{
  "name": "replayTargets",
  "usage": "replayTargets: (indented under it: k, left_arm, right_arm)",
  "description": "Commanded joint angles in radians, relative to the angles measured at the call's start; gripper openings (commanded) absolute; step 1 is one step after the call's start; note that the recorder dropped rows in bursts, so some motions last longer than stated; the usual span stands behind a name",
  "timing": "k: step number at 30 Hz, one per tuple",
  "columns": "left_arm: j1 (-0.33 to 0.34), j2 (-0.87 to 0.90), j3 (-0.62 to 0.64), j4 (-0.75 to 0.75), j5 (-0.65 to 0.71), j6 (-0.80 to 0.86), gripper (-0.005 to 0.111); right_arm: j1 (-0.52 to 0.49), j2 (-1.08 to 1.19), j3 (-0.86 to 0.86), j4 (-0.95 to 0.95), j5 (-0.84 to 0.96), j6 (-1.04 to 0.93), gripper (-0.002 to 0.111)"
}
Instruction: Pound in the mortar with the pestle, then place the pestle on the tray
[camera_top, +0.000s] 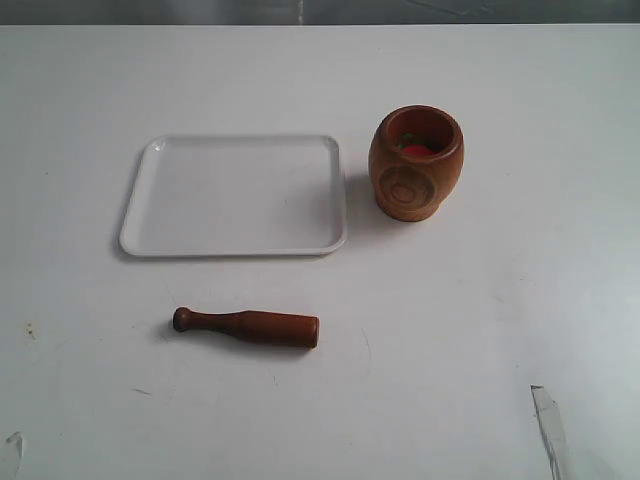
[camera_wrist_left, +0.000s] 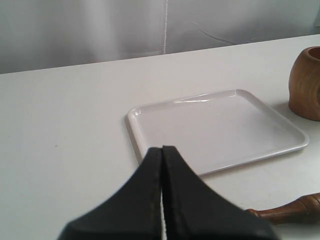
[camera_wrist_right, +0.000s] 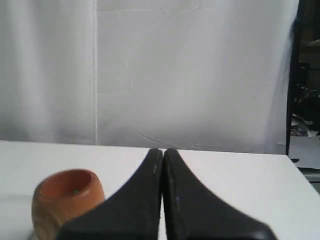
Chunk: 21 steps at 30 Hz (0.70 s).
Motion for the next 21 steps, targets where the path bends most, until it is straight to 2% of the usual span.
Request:
replayTargets:
  k: [1, 8, 17, 21]
  left_arm:
    - [-0.008, -0.001, 0.001, -0.007, -0.003, -0.008, 0.0]
    - [-0.008, -0.001, 0.001, -0.007, -0.003, -0.008, 0.0]
    - [-0.008, -0.001, 0.001, -0.007, -0.003, -0.008, 0.0]
    - [-0.008, -0.001, 0.001, -0.007, -0.003, -0.008, 0.0]
  right_arm:
    - [-0.004, -0.004, 0.003, 0.177, -0.067, 0.033, 0.0]
    - [-0.004, -0.004, 0.003, 0.358, -0.067, 0.033, 0.0]
    - [-0.004, -0.004, 0.003, 0.344, -0.109, 0.043, 0.0]
    - [0.034, -0.004, -0.111, 0.282, -0.107, 0.043, 0.0]
